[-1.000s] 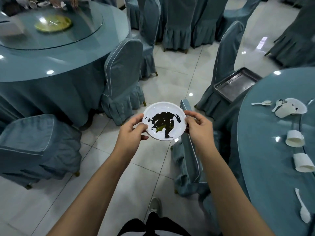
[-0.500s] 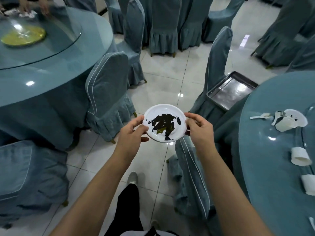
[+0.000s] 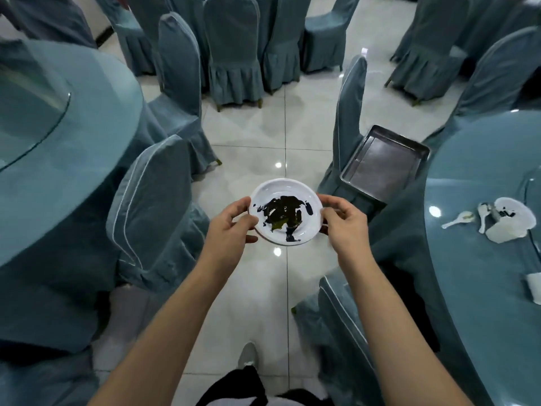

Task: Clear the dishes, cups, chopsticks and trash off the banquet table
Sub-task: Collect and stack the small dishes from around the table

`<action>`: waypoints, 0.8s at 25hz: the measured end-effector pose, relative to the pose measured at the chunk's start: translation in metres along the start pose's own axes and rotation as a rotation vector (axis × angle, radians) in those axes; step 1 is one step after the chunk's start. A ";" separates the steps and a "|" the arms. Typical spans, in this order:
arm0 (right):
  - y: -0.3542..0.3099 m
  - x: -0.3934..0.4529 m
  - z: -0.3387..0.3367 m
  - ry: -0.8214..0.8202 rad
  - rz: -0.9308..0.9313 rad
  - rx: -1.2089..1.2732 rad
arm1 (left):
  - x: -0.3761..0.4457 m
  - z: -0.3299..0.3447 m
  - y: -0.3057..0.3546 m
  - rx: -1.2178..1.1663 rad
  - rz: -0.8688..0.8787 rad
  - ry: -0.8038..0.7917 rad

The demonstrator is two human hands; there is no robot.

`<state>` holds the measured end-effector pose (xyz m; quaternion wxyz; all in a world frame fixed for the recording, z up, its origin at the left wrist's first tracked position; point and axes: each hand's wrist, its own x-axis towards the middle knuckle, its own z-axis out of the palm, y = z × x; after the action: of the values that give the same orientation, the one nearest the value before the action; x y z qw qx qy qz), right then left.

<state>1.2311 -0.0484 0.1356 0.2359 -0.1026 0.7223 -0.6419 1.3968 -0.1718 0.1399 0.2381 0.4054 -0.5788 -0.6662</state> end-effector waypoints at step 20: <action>-0.017 0.209 0.041 0.322 0.032 0.096 | 0.253 0.064 0.056 0.146 -0.006 -0.331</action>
<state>1.0667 -0.1807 0.1057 0.1319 0.0246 0.7208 -0.6801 1.1948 -0.3463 0.1272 0.1074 0.3082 -0.6557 -0.6808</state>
